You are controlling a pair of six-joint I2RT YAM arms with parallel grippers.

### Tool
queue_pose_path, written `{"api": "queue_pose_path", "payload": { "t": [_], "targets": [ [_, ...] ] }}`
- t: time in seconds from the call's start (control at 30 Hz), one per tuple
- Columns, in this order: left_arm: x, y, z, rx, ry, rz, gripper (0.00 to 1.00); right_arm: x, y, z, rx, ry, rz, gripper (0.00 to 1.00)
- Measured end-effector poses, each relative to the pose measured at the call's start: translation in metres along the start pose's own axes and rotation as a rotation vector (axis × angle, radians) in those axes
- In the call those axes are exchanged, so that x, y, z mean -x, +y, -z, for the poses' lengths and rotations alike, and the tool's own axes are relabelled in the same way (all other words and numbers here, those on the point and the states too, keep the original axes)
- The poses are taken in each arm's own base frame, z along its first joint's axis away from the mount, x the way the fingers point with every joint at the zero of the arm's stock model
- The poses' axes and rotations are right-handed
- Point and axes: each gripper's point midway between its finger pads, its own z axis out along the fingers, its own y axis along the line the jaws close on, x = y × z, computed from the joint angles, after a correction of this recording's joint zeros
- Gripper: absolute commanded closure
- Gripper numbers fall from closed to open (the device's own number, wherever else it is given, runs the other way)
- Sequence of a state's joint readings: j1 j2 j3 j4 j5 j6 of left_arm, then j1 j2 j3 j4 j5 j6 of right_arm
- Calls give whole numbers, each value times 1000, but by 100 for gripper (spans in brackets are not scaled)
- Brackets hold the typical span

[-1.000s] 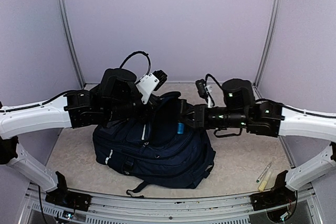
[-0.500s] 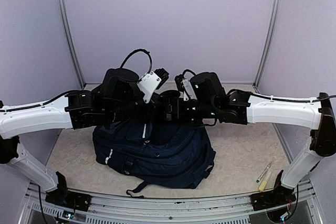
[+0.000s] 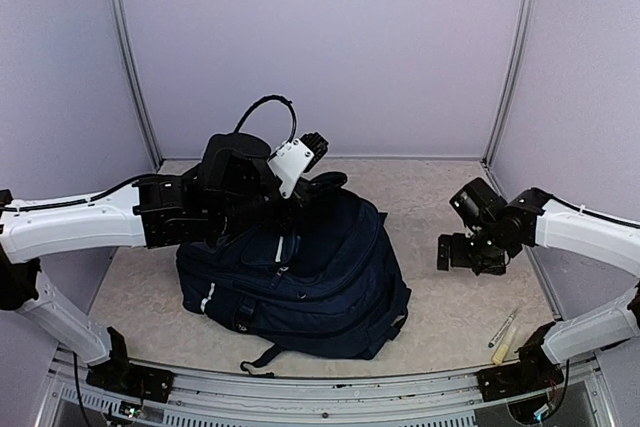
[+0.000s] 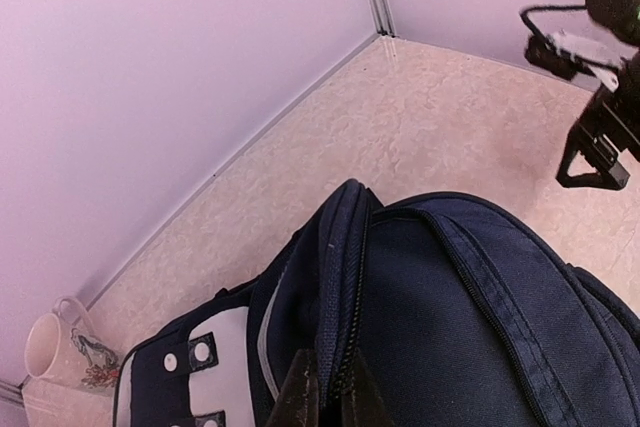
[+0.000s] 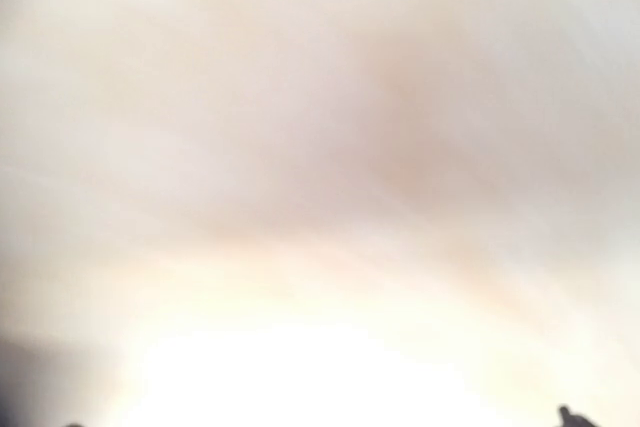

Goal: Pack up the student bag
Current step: Move the pen to the center of the board.

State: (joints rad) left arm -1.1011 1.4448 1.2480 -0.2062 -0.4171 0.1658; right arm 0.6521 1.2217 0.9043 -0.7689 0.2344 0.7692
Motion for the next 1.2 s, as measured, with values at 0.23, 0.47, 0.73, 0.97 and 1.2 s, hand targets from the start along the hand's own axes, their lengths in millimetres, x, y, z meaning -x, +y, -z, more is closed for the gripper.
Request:
{"api": "queue_pose_path", "payload": {
  "t": [0.23, 0.47, 0.73, 0.97, 1.2],
  "targets": [
    [-6, -10, -2, -40, -25, 9, 100, -85, -91, -1, -247, 210, -278, 3],
    [-9, -11, 3, -62, -57, 16, 100, -91, -131, 15, -371, 138, -683, 1],
    [-9, -5, 9, -67, -79, 19, 100, -108, -150, 18, -530, 153, -912, 1],
    [-10, 1, 14, -69, -95, 24, 100, -113, -148, 0, -537, 172, -991, 44],
    [-10, 4, 18, -70, -105, 26, 100, -150, -149, -20, -487, 221, -1068, 50]
  ]
}}
